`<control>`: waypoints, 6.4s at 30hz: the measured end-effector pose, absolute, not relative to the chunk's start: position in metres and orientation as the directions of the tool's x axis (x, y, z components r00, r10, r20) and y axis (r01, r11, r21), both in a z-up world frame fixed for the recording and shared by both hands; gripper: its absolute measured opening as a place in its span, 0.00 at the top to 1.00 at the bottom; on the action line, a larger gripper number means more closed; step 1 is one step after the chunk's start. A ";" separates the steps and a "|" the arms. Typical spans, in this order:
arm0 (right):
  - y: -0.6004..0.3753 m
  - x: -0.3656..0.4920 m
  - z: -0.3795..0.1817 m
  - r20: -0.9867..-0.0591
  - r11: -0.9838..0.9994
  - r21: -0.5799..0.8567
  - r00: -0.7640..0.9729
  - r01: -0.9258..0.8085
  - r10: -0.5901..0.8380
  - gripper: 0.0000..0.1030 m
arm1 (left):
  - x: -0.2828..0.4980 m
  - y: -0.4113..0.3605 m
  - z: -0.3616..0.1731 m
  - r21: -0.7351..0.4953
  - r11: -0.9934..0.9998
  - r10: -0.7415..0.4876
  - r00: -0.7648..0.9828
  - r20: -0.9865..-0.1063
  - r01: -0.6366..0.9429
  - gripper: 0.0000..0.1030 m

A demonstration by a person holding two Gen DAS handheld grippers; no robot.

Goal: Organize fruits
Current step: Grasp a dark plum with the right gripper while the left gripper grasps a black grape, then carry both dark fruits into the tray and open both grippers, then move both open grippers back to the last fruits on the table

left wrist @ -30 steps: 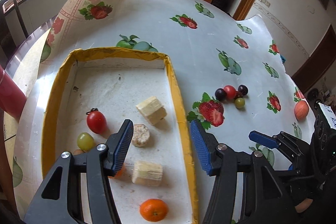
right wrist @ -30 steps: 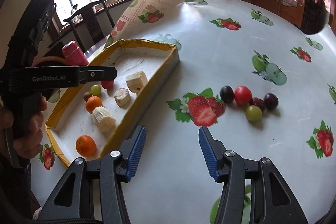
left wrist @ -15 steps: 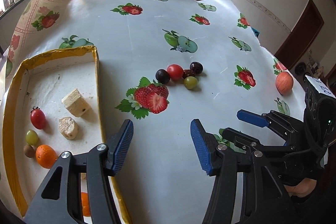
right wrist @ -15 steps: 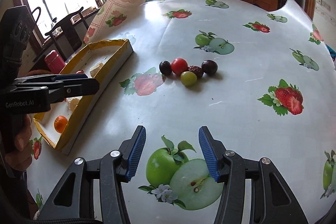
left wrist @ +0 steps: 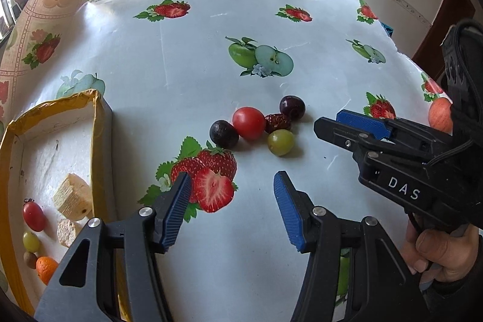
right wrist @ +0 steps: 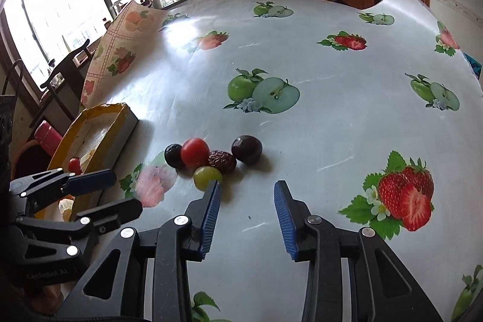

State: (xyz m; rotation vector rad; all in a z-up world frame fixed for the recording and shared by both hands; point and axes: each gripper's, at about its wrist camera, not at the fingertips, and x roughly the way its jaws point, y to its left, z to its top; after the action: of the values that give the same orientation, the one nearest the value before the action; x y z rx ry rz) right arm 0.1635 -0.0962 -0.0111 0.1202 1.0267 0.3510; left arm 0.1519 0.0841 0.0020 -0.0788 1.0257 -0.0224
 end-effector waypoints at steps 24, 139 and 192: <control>-0.102 0.196 -0.029 -0.800 0.918 0.351 0.451 -0.183 0.396 0.75 | 0.194 0.090 -0.023 -0.088 0.996 -0.063 0.512 -0.857 -0.024 0.80; 0.137 0.092 0.016 -0.805 0.757 0.203 0.334 -0.621 0.491 0.53 | -0.036 0.238 -0.007 -0.045 0.916 0.187 0.523 -0.832 -0.399 0.43; -0.037 0.180 -0.036 -0.847 0.919 0.221 0.402 -0.327 0.347 0.64 | 0.062 0.092 0.011 -0.125 0.985 -0.040 0.544 -0.838 -0.120 0.43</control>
State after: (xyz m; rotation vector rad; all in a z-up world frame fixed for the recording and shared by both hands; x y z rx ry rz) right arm 0.1799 -0.0375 -0.0364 0.0207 1.0755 0.4258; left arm 0.0620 0.0916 0.0113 -0.1751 0.9964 0.0472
